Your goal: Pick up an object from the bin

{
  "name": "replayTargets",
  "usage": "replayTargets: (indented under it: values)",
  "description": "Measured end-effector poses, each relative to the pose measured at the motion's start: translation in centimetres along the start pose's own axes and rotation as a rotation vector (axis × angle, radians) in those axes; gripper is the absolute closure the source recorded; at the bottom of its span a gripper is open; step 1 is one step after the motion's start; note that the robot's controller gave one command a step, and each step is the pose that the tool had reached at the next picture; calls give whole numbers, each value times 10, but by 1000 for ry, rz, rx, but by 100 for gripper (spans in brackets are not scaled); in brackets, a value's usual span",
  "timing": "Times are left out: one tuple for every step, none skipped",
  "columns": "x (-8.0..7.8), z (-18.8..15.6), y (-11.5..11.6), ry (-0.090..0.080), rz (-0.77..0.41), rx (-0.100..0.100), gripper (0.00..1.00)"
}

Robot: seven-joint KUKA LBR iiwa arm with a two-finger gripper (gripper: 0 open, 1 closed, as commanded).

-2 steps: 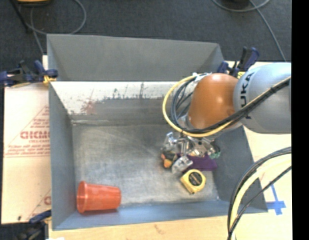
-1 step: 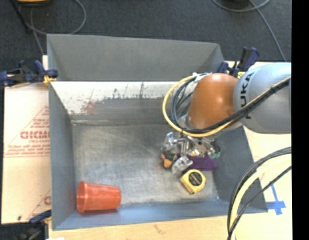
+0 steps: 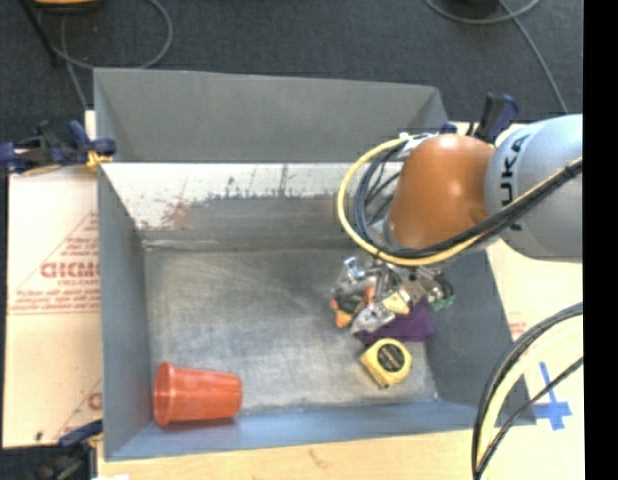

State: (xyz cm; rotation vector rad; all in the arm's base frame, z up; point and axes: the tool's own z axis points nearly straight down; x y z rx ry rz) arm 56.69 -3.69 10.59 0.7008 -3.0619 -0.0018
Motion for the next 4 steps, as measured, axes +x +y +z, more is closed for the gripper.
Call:
replayTargets:
  values:
    - [-7, -120, -1, -5, 19, 2, 100]
    - [-7, -120, -1, -5, 19, 2, 100]
    - [-10, -90, -8, -9, 29, 5, 100]
    - [-1, -64, -3, -2, 33, 1, 100]
